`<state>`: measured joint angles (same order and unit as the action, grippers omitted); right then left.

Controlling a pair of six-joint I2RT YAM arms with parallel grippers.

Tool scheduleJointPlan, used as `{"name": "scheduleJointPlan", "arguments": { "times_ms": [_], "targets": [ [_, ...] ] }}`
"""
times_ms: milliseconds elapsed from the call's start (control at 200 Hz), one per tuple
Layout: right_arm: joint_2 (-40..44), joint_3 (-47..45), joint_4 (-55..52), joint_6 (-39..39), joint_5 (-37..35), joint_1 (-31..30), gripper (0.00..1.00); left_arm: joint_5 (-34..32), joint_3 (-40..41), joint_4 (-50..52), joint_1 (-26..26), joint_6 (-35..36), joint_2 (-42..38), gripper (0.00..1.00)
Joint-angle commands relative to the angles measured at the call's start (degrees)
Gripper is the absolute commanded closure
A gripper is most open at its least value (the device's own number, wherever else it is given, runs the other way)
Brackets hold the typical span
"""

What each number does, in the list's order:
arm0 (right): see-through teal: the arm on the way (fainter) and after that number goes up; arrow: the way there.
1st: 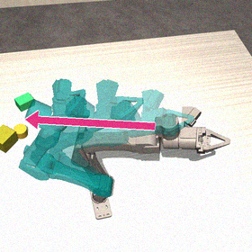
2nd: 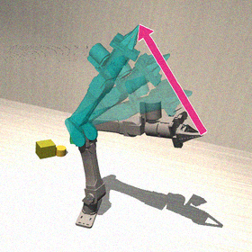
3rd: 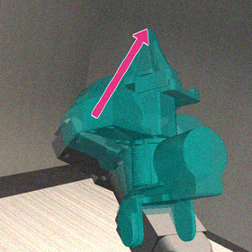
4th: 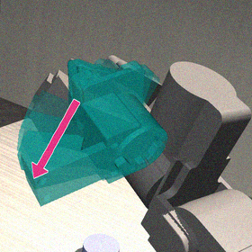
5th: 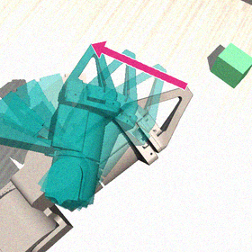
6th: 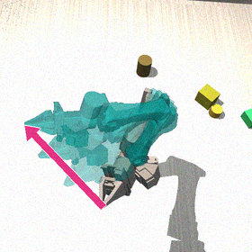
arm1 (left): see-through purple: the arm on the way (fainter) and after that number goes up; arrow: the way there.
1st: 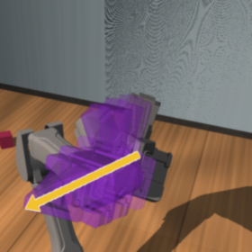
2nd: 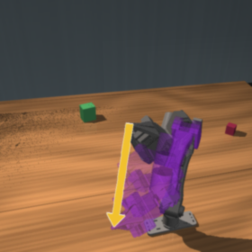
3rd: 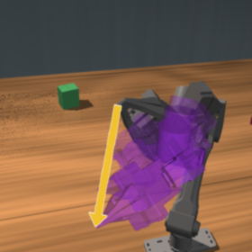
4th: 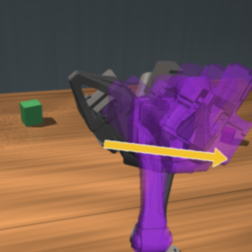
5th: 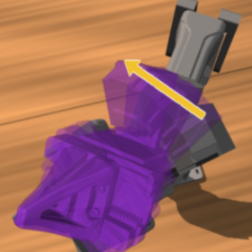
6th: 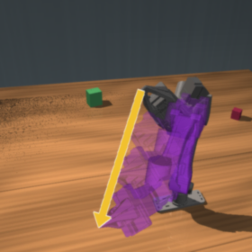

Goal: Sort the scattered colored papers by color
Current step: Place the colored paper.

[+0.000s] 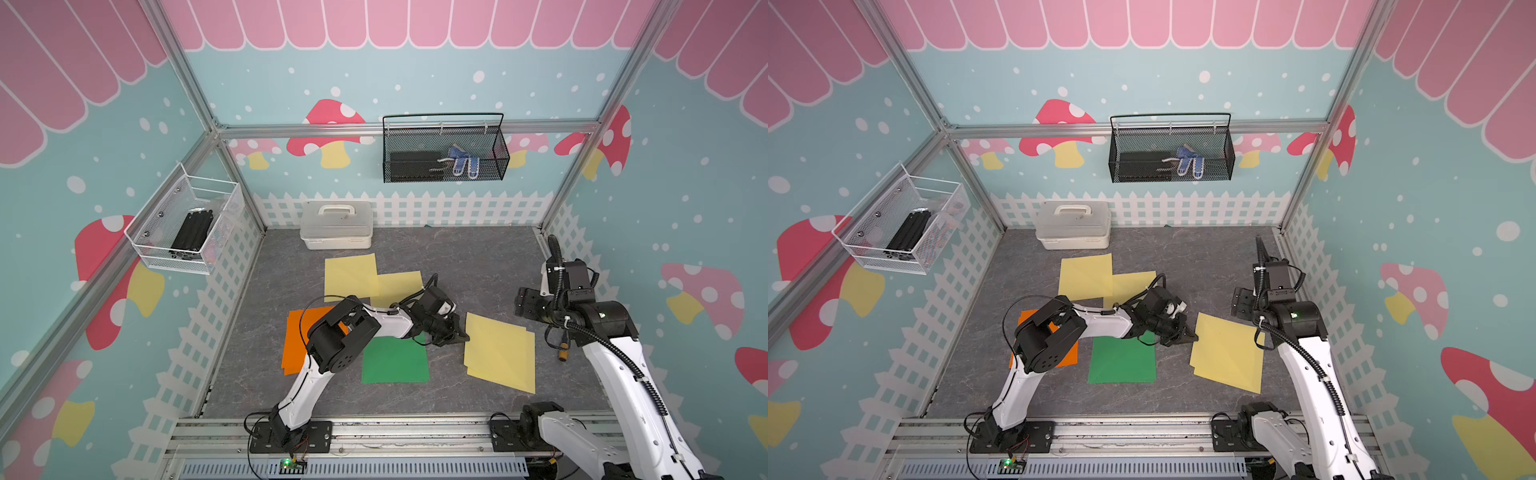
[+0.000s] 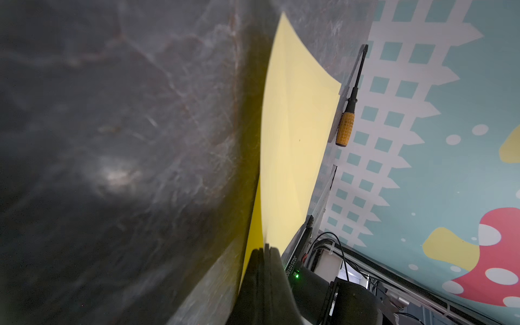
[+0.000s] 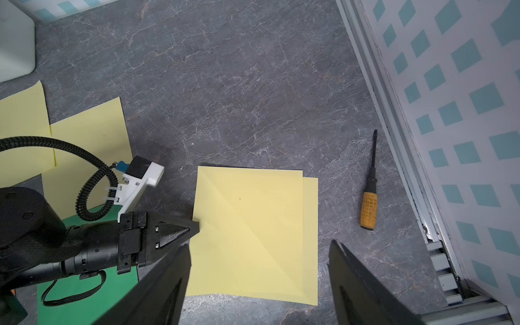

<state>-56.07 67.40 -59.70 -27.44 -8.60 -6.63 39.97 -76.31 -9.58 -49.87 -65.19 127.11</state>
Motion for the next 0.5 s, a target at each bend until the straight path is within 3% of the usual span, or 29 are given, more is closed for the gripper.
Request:
{"name": "scheduleJointPlan", "arguments": {
  "times_ms": [0,495],
  "targets": [
    [-0.26,-0.34,0.54,0.37,-0.91,0.28,0.2,2.31,-1.96,3.92,-0.56,3.25,1.9,1.0],
    [-0.62,-1.12,1.16,0.55,-0.19,0.22,0.19,3.39,-4.96,8.1,-0.93,6.14,2.71,1.0]
  ]
}}
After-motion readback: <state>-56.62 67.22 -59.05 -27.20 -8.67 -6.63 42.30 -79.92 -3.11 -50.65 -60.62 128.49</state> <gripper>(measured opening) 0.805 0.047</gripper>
